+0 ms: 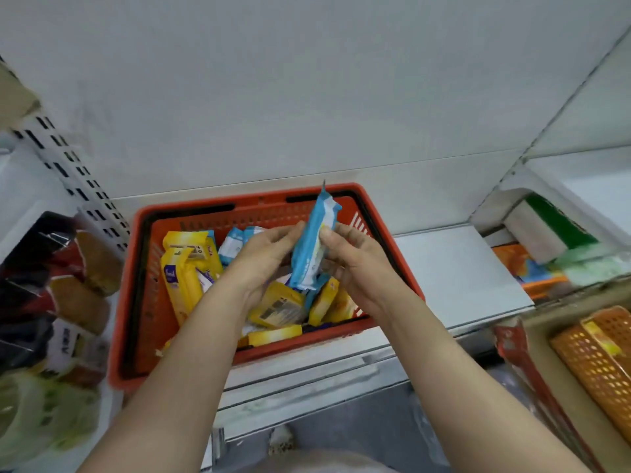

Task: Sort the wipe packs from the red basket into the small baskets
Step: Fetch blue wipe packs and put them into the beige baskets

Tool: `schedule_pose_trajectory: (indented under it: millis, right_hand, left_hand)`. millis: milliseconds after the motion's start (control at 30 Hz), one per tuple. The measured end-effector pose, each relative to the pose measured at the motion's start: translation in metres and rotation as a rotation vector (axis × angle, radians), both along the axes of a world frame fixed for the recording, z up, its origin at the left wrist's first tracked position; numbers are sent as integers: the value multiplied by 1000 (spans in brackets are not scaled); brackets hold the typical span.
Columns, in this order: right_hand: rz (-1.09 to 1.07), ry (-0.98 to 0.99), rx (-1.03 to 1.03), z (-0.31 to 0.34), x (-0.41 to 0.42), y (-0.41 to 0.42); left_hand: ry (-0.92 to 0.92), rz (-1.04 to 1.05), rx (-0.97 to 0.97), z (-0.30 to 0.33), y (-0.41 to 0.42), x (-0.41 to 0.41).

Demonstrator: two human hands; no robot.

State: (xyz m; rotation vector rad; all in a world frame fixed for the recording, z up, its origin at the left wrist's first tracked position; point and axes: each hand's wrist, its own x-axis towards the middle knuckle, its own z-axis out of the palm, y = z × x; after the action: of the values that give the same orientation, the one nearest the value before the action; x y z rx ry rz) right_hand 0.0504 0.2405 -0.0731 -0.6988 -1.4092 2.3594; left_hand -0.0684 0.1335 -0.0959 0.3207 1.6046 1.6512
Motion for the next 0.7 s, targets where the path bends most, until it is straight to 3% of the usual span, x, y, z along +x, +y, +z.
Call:
schedule_pose_trajectory:
  millis: [267,700]
  right_hand:
    - [-378,-47,71,10,149,59]
    - [-912,-123,26,-23,544,133]
  left_hand:
    - [40,88,186,19,55,119]
    - [-40,-315,125,-12,188,469]
